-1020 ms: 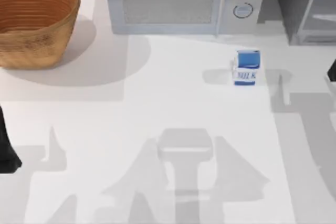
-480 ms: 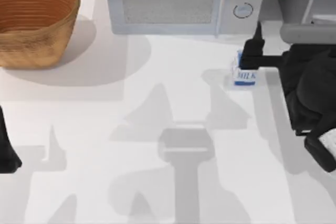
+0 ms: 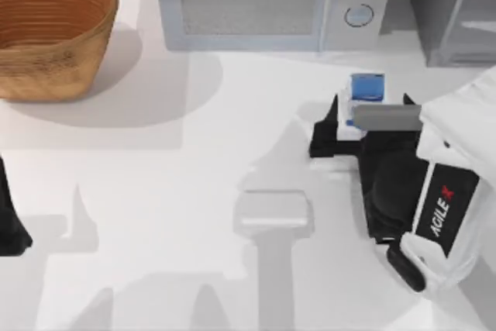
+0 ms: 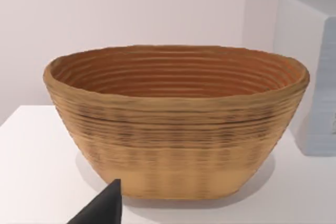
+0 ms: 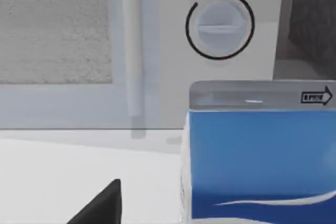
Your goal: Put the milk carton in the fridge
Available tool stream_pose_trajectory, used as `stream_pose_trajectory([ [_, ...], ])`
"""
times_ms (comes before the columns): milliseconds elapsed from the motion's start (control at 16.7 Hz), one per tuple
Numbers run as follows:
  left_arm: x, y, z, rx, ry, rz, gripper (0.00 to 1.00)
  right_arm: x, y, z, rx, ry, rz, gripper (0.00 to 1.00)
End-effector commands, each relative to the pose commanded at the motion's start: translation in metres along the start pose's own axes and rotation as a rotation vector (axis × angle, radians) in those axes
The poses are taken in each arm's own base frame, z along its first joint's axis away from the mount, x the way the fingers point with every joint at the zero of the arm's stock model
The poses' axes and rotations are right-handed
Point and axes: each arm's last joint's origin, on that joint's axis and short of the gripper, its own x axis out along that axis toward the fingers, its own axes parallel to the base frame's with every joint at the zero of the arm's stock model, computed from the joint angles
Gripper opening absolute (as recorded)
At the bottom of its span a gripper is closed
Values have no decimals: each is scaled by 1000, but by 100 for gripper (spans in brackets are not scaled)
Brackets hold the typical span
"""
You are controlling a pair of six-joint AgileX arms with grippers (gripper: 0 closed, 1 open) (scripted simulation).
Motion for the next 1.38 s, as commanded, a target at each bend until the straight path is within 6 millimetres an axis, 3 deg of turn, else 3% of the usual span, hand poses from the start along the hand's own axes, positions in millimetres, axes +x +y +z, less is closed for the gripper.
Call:
stream_pose_trajectory([
  [180, 0, 0, 0, 0, 0, 0, 100, -2, 2, -14, -4, 0, 0, 100],
  [540, 0, 0, 0, 0, 0, 0, 100, -1, 1, -14, -5, 3, -3, 100],
  [1020, 0, 0, 0, 0, 0, 0, 100, 45, 2, -14, -4, 0, 0, 100],
  [1260, 0, 0, 0, 0, 0, 0, 100, 48, 2, -14, -4, 0, 0, 100],
  [1380, 0, 0, 0, 0, 0, 0, 100, 48, 2, -14, -4, 0, 0, 85],
])
